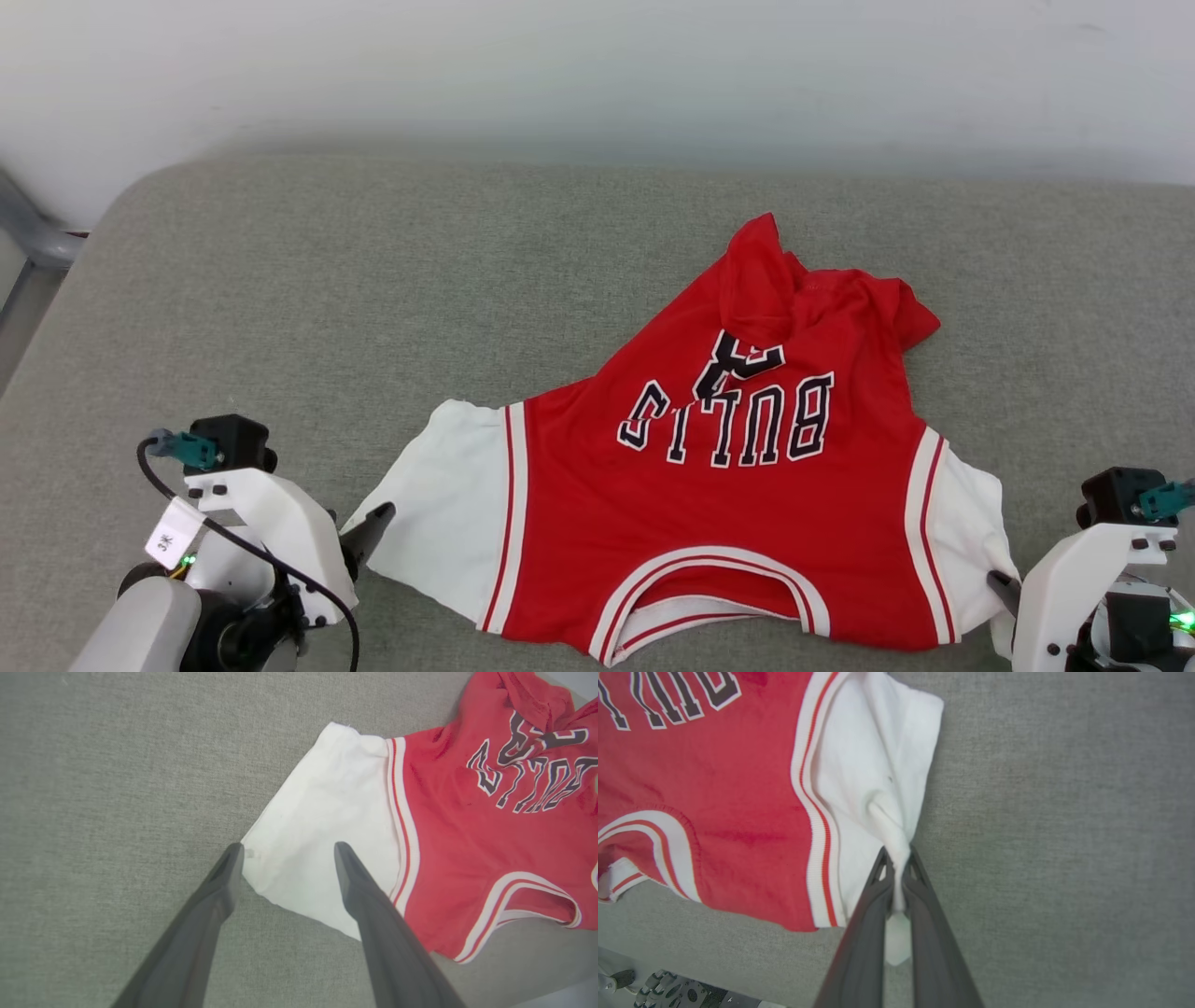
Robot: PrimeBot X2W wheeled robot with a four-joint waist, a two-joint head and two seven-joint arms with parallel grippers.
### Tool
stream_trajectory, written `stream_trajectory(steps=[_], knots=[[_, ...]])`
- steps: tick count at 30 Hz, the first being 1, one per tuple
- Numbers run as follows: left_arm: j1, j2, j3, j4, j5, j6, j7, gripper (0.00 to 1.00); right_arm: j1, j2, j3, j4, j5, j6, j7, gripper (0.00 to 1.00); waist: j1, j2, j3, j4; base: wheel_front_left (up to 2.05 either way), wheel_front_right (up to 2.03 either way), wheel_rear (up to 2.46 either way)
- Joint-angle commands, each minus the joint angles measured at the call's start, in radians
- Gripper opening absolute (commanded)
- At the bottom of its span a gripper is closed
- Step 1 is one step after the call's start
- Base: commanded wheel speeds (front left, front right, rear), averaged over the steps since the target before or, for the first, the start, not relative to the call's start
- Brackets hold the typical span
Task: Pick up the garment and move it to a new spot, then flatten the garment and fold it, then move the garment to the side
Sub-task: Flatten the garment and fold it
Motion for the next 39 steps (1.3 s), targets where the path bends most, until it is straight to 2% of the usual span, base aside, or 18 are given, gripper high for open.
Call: stream_trajectory(steps=[1,7,11,16,17,18,19,22,29,32,39], knots=[[-0.007,0.0,-0.004,0.006,-0.014,-0.002,0.021,1.0,0.009,0.009,-0.004,-0.011,-0.008,-0.001,0.001,0.0,0.0,0.0,0.007,-0.01,0.0,0.0,0.0],[-0.021,0.002,-0.028,0.087,-0.038,0.006,0.107,1.0,0.014,0.039,-0.006,-0.036,-0.004,-0.001,0.007,0.0,0.0,0.0,0.043,-0.038,0.0,0.0,0.0],[-0.032,-0.02,-0.057,0.169,-0.037,-0.017,0.117,1.0,0.006,0.049,-0.008,-0.039,-0.007,-0.001,0.007,0.0,0.0,0.0,0.064,-0.048,0.0,0.0,0.0],[-0.054,-0.065,-0.124,0.258,-0.021,-0.07,0.136,1.0,0.004,0.056,-0.015,-0.039,-0.01,-0.001,0.007,0.0,0.0,0.0,0.074,-0.054,0.0,0.0,0.0],[-0.055,-0.079,-0.136,0.274,-0.029,-0.083,0.143,0.77,0.005,0.057,-0.018,-0.04,-0.011,-0.001,0.008,0.0,0.0,0.0,0.074,-0.054,0.0,0.0,0.0],[-0.059,-0.094,-0.144,0.286,-0.035,-0.094,0.144,0.29,0.007,0.058,-0.018,-0.041,-0.012,-0.001,0.009,0.0,0.0,0.0,0.074,-0.054,0.0,0.0,0.0],[-0.062,-0.104,-0.153,0.298,-0.037,-0.103,0.152,0.0,0.007,0.058,-0.02,-0.042,-0.013,-0.001,0.01,0.0,0.0,0.0,0.073,-0.054,0.0,0.0,0.0],[-0.076,-0.109,-0.163,0.319,-0.024,-0.117,0.136,0.0,0.004,0.06,-0.023,-0.044,-0.011,-0.001,0.016,0.0,0.0,0.0,0.067,-0.054,0.0,0.0,0.0],[-0.151,-0.049,-0.137,0.285,0.066,-0.1,-0.007,0.0,-0.017,0.042,-0.009,-0.081,-0.014,-0.001,-0.048,0.0,0.0,0.0,0.023,-0.045,0.0,0.0,0.0],[-0.177,-0.02,-0.123,0.241,0.117,-0.075,-0.078,0.0,-0.042,0.023,-0.005,-0.09,-0.023,-0.001,-0.107,0.0,0.0,0.0,-0.002,-0.043,0.0,0.0,0.0],[-0.264,-0.005,-0.068,0.13,0.207,0.011,-0.24,0.0,-0.178,-0.026,0.001,-0.056,-0.059,-0.001,-0.229,0.0,0.0,0.0,-0.031,-0.042,0.0,0.0,0.0]])
